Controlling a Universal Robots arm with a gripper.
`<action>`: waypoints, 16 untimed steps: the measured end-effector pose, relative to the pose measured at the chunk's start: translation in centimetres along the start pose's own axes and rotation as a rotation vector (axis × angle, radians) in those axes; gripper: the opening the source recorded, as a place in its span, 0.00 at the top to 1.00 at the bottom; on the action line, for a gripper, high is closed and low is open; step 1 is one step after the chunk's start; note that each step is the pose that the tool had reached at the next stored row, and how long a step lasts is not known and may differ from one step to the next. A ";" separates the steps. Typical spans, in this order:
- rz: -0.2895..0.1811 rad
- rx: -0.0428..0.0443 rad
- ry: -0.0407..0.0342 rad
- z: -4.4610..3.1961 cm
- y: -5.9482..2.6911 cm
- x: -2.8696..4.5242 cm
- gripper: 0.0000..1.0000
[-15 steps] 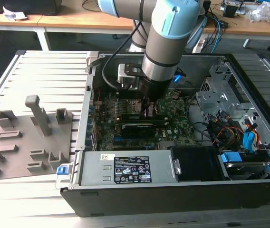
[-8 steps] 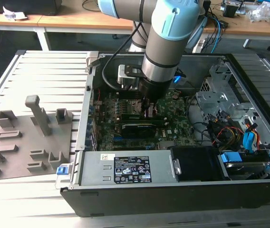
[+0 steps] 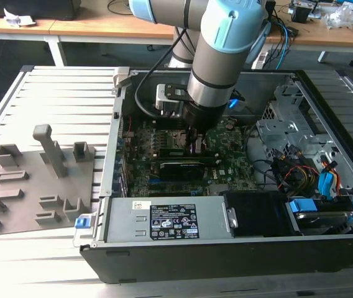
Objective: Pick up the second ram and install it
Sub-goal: 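Insert the second ram into the second slot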
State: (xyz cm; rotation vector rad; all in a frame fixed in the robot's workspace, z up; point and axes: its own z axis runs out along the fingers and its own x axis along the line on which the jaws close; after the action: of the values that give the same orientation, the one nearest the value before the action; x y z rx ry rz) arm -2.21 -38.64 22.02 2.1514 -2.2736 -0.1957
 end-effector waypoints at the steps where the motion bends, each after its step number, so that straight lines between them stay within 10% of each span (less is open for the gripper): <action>1: 0.000 -0.0001 -0.0003 0.02 0.00 0.01 0.86; 12: -0.002 0.0005 -0.0025 0.32 -0.08 0.06 0.85; 16: -0.001 -0.0002 -0.0011 -0.65 0.05 0.01 0.79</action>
State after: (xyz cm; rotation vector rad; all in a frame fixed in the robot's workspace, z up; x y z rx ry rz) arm -2.20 -38.70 22.67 2.1530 -2.2730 -0.1971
